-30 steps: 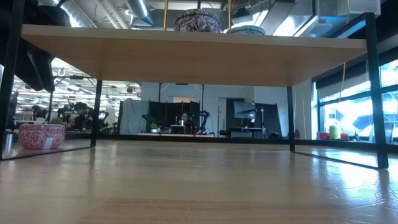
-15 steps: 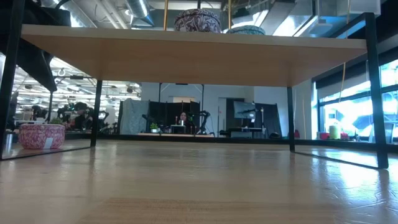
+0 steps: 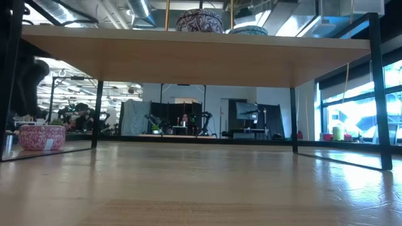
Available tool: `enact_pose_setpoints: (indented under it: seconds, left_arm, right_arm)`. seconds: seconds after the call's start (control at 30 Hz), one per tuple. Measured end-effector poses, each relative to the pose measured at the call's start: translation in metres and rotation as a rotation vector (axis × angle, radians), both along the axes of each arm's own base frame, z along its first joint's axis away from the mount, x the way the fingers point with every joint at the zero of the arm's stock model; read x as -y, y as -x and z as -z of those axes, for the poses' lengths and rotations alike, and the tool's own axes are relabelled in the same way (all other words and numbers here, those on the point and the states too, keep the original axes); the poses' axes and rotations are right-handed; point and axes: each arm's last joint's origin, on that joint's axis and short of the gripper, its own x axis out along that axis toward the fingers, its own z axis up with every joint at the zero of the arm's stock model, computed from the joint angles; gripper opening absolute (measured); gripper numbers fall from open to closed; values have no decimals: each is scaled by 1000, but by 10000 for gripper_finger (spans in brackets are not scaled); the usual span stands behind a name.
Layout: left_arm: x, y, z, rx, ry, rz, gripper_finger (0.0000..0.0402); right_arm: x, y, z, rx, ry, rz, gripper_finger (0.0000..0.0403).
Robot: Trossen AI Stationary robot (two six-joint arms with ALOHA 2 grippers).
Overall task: Pick & Place candle stick holders
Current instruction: Put the pink scented candle on the shelf
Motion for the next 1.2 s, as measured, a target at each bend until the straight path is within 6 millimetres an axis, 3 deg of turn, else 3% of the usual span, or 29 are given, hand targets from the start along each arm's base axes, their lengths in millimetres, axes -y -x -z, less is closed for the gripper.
enact_pose_setpoints:
  seconds: [0.63,1.2]
  left_arm:
    - [4,-7,-5,55,23,61,244]
    - [4,-9,-6,118,-14,12,242]
  right_arm:
    - [-2,-4,4,-15,-6,-17,14]
    - [-2,-4,4,-14,-7,-19,14]
